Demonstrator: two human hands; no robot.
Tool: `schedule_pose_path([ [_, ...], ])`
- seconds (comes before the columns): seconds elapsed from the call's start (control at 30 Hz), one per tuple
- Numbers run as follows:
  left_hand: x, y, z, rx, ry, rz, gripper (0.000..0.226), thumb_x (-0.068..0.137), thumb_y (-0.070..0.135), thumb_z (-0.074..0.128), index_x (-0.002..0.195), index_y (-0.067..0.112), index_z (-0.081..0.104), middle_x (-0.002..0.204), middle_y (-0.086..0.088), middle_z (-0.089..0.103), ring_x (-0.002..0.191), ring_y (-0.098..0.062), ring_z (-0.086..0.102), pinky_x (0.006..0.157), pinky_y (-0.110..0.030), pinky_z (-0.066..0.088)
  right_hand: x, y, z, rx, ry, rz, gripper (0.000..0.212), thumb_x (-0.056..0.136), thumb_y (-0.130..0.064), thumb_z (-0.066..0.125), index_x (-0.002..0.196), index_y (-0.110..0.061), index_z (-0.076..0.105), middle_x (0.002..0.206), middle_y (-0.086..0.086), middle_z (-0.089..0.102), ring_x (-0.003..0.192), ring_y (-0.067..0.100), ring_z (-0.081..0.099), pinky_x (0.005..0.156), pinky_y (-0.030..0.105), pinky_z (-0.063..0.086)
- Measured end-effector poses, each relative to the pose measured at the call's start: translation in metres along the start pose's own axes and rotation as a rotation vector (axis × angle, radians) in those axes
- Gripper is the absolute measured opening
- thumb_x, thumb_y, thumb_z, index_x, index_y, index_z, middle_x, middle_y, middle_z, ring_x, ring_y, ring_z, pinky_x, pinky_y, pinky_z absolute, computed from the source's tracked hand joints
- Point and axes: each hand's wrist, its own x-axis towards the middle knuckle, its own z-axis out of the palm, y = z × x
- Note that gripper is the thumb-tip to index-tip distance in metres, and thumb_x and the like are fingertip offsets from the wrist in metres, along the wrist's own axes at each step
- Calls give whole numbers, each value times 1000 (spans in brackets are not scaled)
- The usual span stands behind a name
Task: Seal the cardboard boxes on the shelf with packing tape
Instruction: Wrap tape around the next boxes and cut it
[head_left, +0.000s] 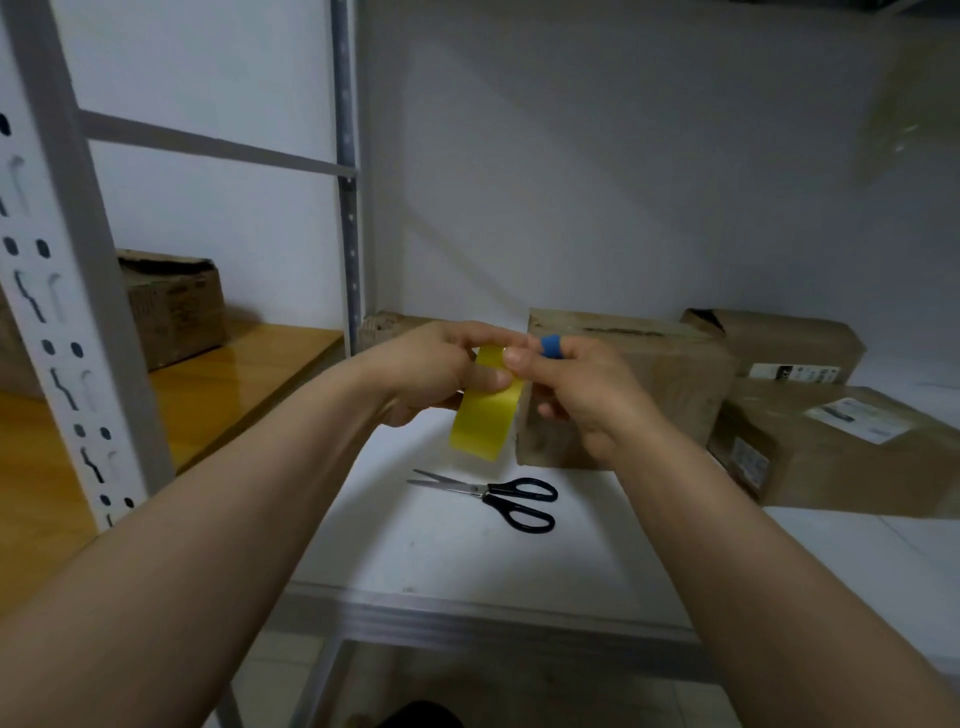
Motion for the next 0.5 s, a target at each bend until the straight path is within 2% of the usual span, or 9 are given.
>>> schedule_pose_path([
  [0.1, -4, 0, 4, 83, 53, 62, 54, 94, -2, 64, 131, 38, 61, 109, 3, 70, 103, -17, 65, 82, -26, 55, -3, -2, 8, 94, 89, 19, 13, 84, -19, 81, 91, -20, 70, 79, -5, 66, 70, 9, 56, 59, 23, 44],
  [0.13, -5, 0, 3, 111, 68, 68, 65, 93, -1, 66, 139, 42, 52, 101, 3, 67, 97, -17, 65, 79, -25, 54, -4, -3, 10, 122, 125, 23, 12, 85, -18, 80, 88, -19, 69, 76, -4, 64, 66, 9, 54, 58, 23, 43],
  [0.2, -7, -1, 2, 155, 90, 60, 97, 89, 0, 72, 155, 50, 21, 87, -4, 54, 78, -14, 59, 72, -27, 53, -5, -3, 15, 132, 180, 2, 12, 87, -20, 77, 85, -16, 66, 73, 1, 60, 62, 12, 51, 56, 25, 44],
  [0.27, -8, -2, 2, 176, 124, 51, 109, 87, 0, 73, 158, 48, 6, 87, -6, 51, 73, -11, 56, 71, -26, 51, -8, -1, 22, 82, 204, -99, 14, 90, -21, 75, 80, -17, 65, 76, 0, 64, 68, 13, 57, 68, 30, 51],
  [0.3, -7, -2, 1, 175, 162, 41, 110, 86, 0, 74, 159, 45, 5, 93, -7, 56, 80, -13, 60, 75, -28, 53, -9, 1, 25, 60, 208, -168, 15, 91, -21, 74, 79, -18, 66, 76, -3, 66, 71, 12, 60, 74, 30, 53],
  [0.33, -6, -1, 0, 172, 210, 36, 109, 86, 1, 75, 159, 44, 6, 108, -13, 60, 95, -19, 64, 84, -32, 54, -12, 1, 28, 43, 205, -237, 15, 92, -21, 72, 78, -20, 66, 74, -5, 67, 72, 10, 61, 77, 30, 53],
  [0.4, -5, 1, -1, 196, 297, 40, 108, 85, 5, 76, 159, 44, 8, 136, -23, 53, 120, -32, 58, 99, -41, 51, -16, 1, 33, 28, 195, -312, 16, 94, -21, 69, 78, -20, 66, 72, -6, 65, 69, 10, 59, 73, 31, 51],
  [0.43, -5, 2, 0, 224, 319, 58, 107, 86, 7, 76, 159, 45, 8, 138, -22, 53, 120, -32, 57, 101, -41, 50, -14, 0, 34, 50, 209, -287, 17, 95, -24, 68, 79, -20, 65, 72, -4, 64, 67, 11, 57, 70, 32, 50],
  [0.5, -8, 2, 6, 301, 334, 136, 106, 85, 8, 76, 158, 47, 9, 123, -10, 59, 108, -23, 60, 96, -40, 53, -11, -3, 33, 150, 261, -162, 20, 95, -26, 66, 78, -18, 61, 70, 0, 60, 65, 14, 54, 62, 31, 48],
])
